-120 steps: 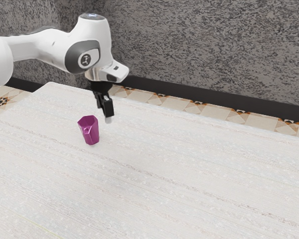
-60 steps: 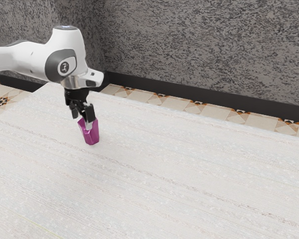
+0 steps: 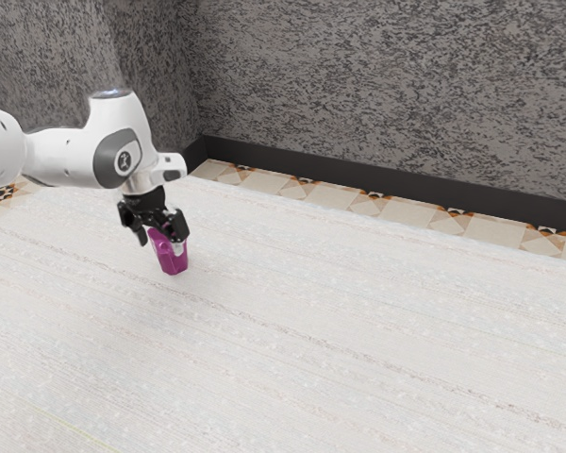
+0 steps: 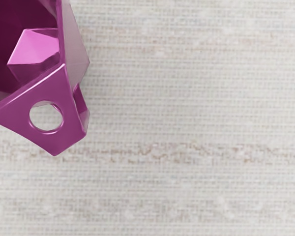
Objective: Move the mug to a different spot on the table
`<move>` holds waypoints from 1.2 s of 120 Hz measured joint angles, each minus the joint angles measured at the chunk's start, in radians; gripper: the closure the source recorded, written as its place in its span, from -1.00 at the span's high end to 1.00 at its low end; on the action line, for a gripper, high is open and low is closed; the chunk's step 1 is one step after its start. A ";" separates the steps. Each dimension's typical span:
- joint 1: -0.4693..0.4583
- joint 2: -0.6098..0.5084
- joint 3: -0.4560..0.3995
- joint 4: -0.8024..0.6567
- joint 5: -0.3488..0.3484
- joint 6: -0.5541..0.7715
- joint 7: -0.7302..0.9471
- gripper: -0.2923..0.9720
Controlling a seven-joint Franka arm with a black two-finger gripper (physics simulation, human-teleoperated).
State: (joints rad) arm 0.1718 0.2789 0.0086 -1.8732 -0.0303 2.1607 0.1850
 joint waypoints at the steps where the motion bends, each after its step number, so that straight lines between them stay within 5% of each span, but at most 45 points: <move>1: 0.000 0.003 0.000 0.002 0.000 0.003 -0.002 0.54; 44: 0.047 0.142 0.000 0.068 -0.038 0.079 -0.071 0.51; 83: 0.056 0.175 -0.001 0.082 -0.075 0.126 -0.103 -0.13; 144: 0.071 0.196 -0.001 0.061 -0.079 0.226 -0.136 -0.47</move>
State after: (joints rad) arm 0.2432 0.4747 0.0072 -1.8127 -0.1095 2.3865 0.0494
